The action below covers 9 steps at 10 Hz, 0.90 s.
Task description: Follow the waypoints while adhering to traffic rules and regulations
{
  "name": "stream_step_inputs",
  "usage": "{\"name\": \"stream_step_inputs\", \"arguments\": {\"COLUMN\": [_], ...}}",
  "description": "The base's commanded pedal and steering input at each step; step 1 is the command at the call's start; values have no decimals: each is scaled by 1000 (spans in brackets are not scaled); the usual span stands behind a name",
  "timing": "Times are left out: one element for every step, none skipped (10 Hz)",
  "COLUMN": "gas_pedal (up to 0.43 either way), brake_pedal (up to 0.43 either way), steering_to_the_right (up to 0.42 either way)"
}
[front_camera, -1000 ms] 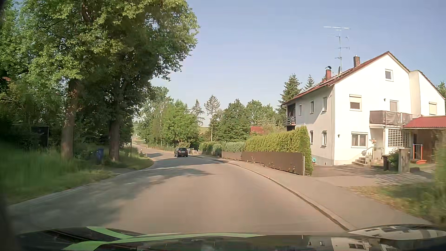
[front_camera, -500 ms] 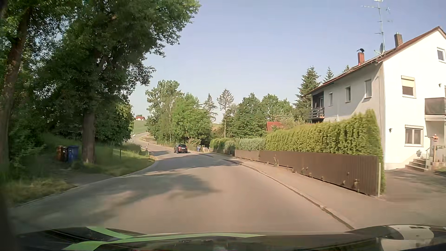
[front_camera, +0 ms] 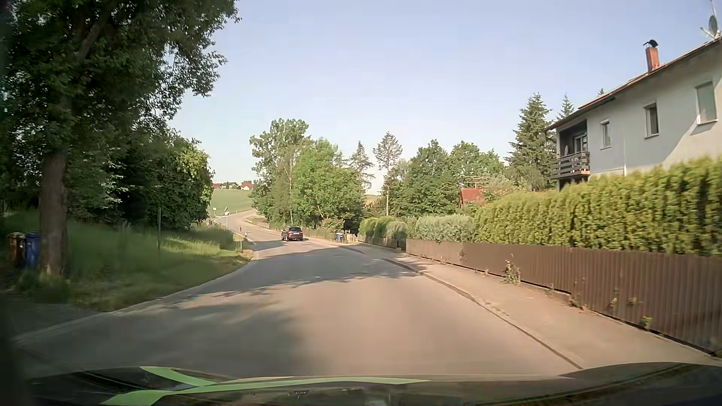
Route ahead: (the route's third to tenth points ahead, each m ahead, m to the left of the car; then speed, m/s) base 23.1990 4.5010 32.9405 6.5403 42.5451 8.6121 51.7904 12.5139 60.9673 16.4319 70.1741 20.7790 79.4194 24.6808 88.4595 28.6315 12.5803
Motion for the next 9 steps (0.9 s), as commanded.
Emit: {"name": "stream_step_inputs", "arguments": {"gas_pedal": [118, 118, 118, 110, 110, 110, 110, 110, 110], "brake_pedal": [0, 0, 0, 0, 0, 0, 0, 0, 0], "steering_to_the_right": [-42, -41, -41, -41, -40, -40, -38, -35, -34]}}
